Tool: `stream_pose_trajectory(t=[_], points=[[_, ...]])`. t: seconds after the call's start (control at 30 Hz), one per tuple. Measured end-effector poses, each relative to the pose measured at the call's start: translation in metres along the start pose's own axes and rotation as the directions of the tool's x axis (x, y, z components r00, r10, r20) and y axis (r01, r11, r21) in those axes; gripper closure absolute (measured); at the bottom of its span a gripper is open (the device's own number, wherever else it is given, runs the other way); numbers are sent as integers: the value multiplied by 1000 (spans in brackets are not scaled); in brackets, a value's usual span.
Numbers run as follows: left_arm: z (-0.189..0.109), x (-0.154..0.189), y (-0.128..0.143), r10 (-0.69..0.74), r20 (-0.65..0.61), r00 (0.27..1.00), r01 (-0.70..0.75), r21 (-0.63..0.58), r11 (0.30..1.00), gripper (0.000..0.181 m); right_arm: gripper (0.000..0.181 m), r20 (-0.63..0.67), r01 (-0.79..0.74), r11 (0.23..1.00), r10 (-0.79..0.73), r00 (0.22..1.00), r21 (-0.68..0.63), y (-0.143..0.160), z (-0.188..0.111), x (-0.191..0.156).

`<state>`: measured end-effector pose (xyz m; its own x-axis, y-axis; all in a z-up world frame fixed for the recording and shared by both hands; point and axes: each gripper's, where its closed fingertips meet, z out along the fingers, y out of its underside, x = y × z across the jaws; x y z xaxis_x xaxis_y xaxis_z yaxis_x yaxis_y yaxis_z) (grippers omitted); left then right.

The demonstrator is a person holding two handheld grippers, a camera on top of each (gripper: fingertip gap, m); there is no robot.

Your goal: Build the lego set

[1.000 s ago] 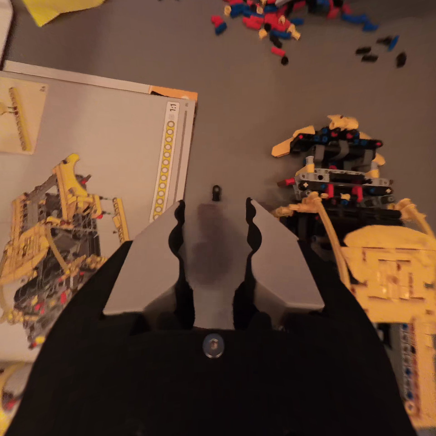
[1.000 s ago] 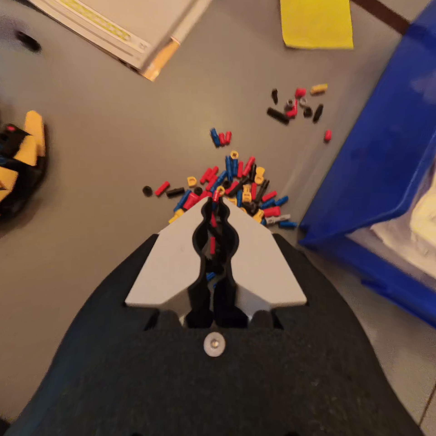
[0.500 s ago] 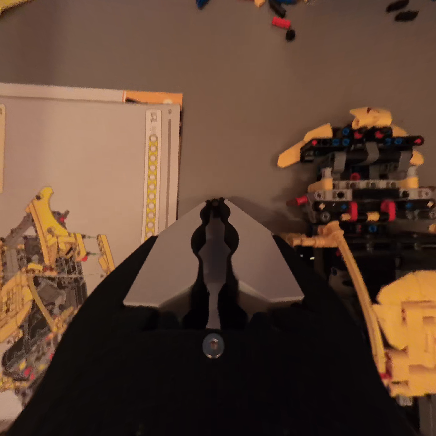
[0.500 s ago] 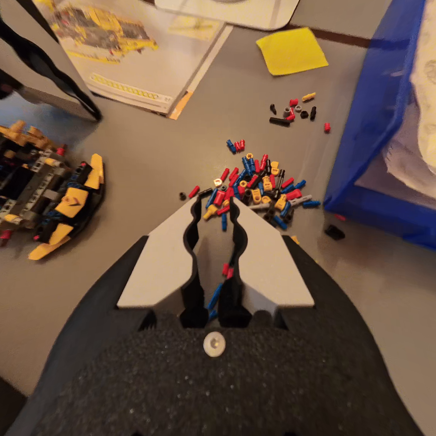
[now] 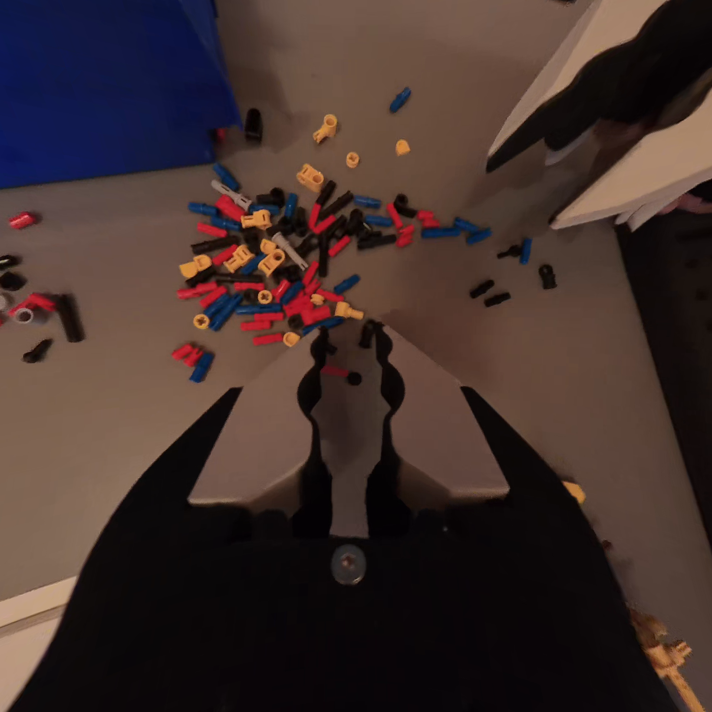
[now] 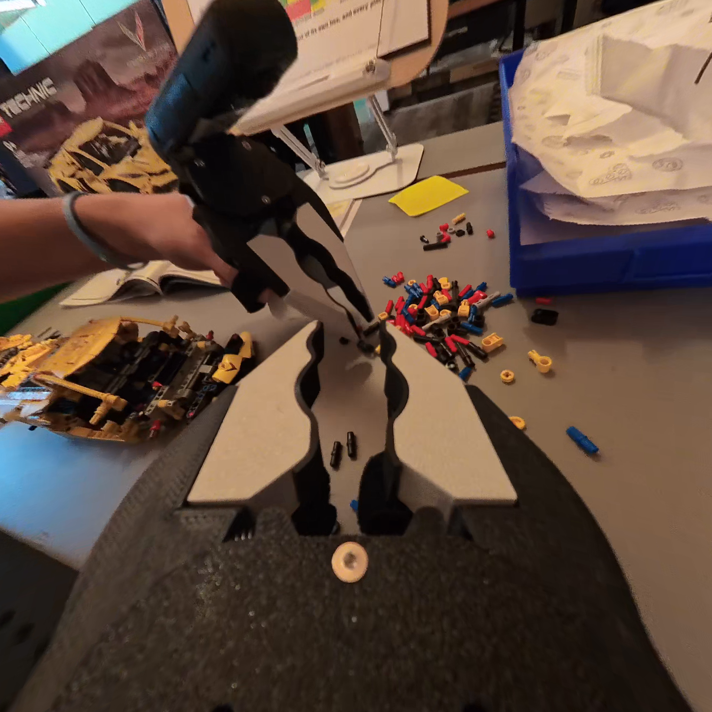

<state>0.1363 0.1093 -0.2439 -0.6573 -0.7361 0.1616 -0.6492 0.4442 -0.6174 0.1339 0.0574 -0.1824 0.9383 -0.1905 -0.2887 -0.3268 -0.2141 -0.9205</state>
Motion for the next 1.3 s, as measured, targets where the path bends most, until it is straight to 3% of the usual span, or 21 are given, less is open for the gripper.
stream_pose_trajectory(t=[0.1,0.2,0.27,0.47,0.57,0.6,0.73,0.87,0.97,1.3], points=[[-10,-18,-14,-52,36,998,49,79,996,155,153,38,-41,999,40,998,11,2,-2,0],[-25,-85,-18,-110,273,956,79,120,990,155,152,50,-46,999,45,998,8,3,-2,-1],[-27,-112,-14,-104,341,934,74,98,992,155,152,54,-37,999,36,998,12,3,-3,-3],[-10,-131,-10,-58,366,929,55,17,998,155,152,76,-42,999,42,996,6,5,-3,-6],[-4,-138,-7,-86,368,926,85,21,996,164,152,84,-54,999,53,995,4,6,-3,-6],[-3,-137,-7,-96,352,931,92,28,995,175,152,87,-56,998,56,995,3,6,-2,-6],[-5,-117,-18,-103,293,951,91,53,994,178,152,94,-57,998,57,994,-1,7,-2,-7],[-4,-38,-46,-70,63,996,64,98,993,178,154,78,-40,998,37,996,39,0,-6,-7],[12,6,-37,22,5,1000,-22,24,999,178,153,80,-9,997,3,997,75,-7,-10,-12],[36,12,-18,-6,20,1000,7,-36,999,176,152,86,29,999,-31,996,23,2,-6,-19]])
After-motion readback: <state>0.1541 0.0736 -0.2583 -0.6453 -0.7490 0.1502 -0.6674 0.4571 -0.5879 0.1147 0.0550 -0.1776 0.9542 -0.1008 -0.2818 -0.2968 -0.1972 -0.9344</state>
